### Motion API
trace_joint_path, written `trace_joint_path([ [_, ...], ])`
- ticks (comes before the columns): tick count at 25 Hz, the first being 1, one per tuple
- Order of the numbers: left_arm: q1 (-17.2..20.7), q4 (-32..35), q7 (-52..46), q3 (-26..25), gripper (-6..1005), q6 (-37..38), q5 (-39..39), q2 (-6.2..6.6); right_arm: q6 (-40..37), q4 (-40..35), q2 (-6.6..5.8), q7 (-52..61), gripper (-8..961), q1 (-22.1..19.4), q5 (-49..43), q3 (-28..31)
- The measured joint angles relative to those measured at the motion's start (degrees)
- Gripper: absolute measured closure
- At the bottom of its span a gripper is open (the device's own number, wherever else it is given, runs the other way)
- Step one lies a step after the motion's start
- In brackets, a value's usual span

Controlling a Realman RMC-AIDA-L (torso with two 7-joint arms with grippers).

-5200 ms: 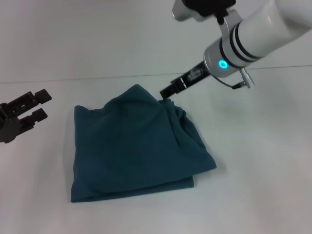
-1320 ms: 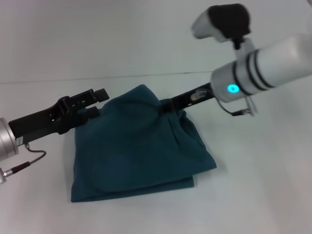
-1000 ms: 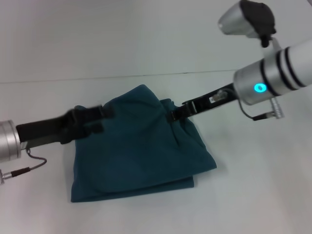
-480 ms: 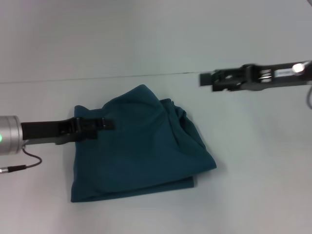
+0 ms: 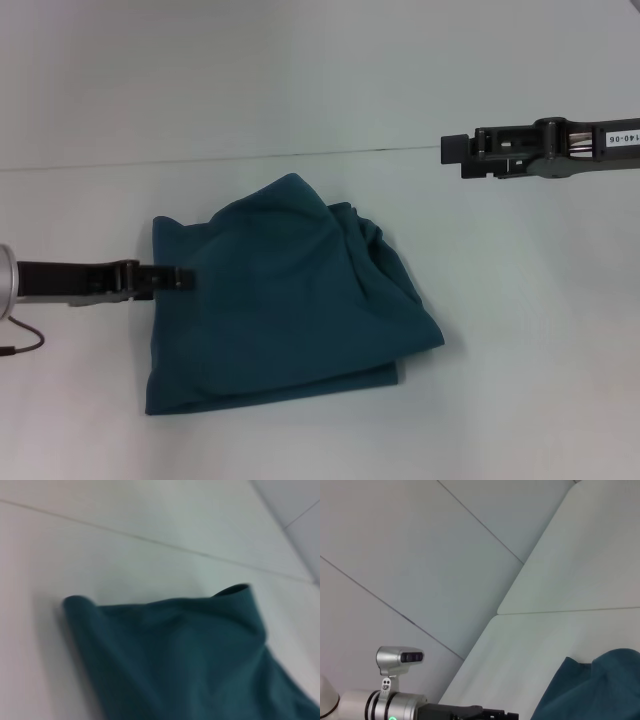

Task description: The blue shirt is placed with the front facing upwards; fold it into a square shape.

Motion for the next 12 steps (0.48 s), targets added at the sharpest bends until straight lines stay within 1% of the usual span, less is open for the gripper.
trace_joint_path([
  [4, -0.3, -0.1, 0.1, 0.5, 205, -2.0, 2.6, -0.02, 0.0, 0.0, -0.09, 0.0, 8, 0.1, 0.0, 0.0],
  [9, -0.3, -1.2, 0.2, 0.8, 235, -5.1, 4.7, -0.74, 0.2, 0.1, -0.17, 0.0, 8, 0.0, 0.0, 0.0],
  [12, -0.5, -2.5, 0.2, 1.6, 253, -6.3, 4.9, -0.88, 0.3, 0.1, -0.18, 0.0, 8, -0.1, 0.0, 0.2],
])
